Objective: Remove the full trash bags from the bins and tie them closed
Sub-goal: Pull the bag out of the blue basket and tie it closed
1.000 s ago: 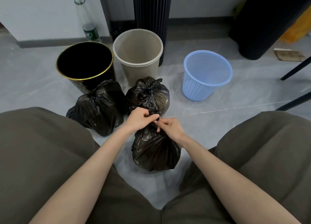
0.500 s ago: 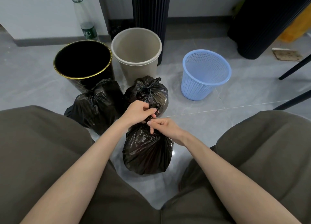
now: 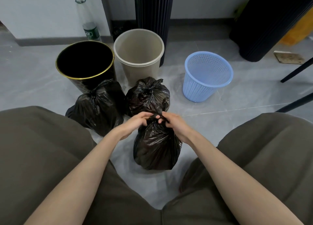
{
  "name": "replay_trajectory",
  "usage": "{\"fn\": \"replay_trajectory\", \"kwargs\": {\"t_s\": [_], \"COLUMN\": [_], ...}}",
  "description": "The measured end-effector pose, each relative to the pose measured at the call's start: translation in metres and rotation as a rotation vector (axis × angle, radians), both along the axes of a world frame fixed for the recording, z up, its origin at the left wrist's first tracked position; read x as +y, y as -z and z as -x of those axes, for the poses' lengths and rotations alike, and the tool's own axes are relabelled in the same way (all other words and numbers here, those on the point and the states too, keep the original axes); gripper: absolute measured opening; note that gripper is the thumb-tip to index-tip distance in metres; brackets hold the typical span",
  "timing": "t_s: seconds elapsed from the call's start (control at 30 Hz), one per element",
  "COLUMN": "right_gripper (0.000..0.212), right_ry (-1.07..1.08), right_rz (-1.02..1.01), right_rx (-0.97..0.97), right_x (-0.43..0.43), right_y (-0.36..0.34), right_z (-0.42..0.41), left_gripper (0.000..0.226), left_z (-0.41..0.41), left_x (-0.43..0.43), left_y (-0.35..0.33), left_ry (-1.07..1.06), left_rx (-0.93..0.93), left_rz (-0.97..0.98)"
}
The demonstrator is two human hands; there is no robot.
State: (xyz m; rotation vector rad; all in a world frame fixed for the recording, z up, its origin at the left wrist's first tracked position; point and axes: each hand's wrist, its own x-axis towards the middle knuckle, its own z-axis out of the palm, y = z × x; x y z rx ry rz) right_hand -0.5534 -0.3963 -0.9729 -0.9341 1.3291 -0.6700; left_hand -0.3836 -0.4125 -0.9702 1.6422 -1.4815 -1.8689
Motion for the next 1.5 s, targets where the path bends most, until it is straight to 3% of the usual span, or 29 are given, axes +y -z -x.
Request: {"fn": "replay_trajectory", "kwargs": {"t_s": [0.07,0.17,0.3,0.5,0.57,0.63,0.73,0.83,1.0,1.1,1.2,1.27,1.37,1.5], "right_gripper": [0.034,0.032,0.025,0.022,0.012,0.021,0.03,0.029,0.031,0.033,0.017,0.006,0.023,0.023], "right_ry": [0.02,-0.037,-0.157,-0.509,-0.561,-0.526,-0.359,-0.175,0.02,0.078,0.075,0.056,0.088,0.143], "right_rz": [-0.017,-0.025,-0.002,0.367,0.49,0.597,0.758,0.785,0.684,0.581,0.55,0.463,0.215,0.073], "right_rx": [-0.03,-0.024,0.034,0.589,0.739,0.811,0.76,0.663,0.518,0.426,0.372,0.342,0.247,0.119], "right_x": [-0.001,-0.003,-0.004,-0.009,-0.007,-0.002,0.003,0.006,0.01,0.008,0.009,0.006,0.001,0.006], "right_y": [-0.001,0.002,-0.005,-0.006,0.0,0.005,0.015,0.02,0.017,0.016,0.019,0.021,0.027,0.023], "right_z": [0.002,0.003,0.01,0.019,0.014,0.011,0.008,0.003,-0.005,-0.001,0.003,0.005,0.006,0.001], "left_gripper": [0.052,0.049,0.026,0.03,0.029,0.03,0.026,0.037,0.036,0.031,0.012,0.018,0.024,0.025], "left_z": [0.002,0.001,-0.003,-0.001,0.001,0.0,0.0,0.002,0.003,0.005,0.003,0.001,-0.003,0.0], "left_x": [0.002,0.002,0.0,0.005,0.006,0.005,0.004,0.008,0.012,0.011,0.009,0.009,0.007,0.006], "left_y": [0.005,0.022,0.039,0.027,0.026,0.026,0.016,0.01,0.015,0.019,0.028,0.031,0.031,0.025], "left_ry": [0.121,0.273,0.21,0.316,0.315,0.3,0.254,0.122,0.128,0.105,0.068,0.066,0.137,0.067], "left_rx": [-0.07,-0.385,-0.479,-0.582,-0.587,-0.58,-0.539,-0.281,-0.016,0.035,-0.011,-0.084,-0.351,-0.612], "left_rz": [0.007,0.25,0.478,0.509,0.461,0.387,0.207,0.036,0.211,0.231,0.253,0.312,0.488,0.608]}}
